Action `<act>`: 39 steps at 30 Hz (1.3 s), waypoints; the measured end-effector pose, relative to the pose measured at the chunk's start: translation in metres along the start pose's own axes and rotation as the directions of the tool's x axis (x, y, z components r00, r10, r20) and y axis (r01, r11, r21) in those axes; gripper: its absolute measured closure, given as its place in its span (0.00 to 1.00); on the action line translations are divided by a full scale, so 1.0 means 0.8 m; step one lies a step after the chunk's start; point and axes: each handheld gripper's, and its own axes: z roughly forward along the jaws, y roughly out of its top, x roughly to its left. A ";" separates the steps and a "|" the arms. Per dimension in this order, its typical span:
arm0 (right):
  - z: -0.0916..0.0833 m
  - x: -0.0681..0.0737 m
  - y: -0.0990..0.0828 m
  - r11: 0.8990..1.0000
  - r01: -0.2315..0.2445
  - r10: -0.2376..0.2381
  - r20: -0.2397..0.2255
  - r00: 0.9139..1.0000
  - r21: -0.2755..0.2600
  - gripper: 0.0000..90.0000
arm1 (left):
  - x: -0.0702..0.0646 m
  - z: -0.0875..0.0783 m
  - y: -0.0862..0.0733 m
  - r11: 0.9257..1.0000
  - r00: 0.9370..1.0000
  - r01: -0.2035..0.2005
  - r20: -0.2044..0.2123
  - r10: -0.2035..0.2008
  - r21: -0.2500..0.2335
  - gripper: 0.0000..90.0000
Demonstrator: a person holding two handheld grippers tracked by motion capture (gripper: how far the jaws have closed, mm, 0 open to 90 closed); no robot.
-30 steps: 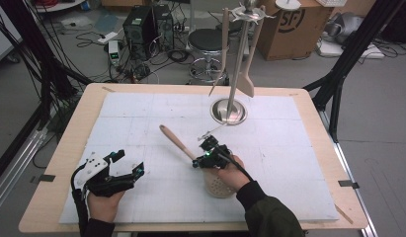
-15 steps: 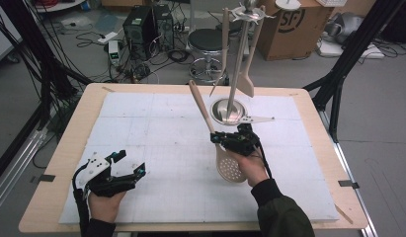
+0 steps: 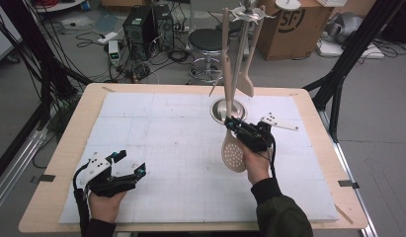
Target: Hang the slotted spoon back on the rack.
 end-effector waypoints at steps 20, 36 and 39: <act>-0.011 -0.016 0.015 0.976 0.019 0.000 0.089 0.996 -0.217 0.87 | -0.002 0.003 -0.001 1.000 1.000 0.000 0.007 0.000 0.008 0.16; -0.003 -0.020 0.057 0.966 0.054 -0.018 0.141 0.990 -0.252 0.88 | 0.000 0.002 -0.002 1.000 1.000 0.003 0.002 -0.003 0.009 0.16; -0.002 -0.021 0.062 0.968 0.057 -0.022 0.142 0.990 -0.245 0.87 | 0.000 0.003 -0.002 1.000 1.000 0.002 0.002 -0.002 0.010 0.16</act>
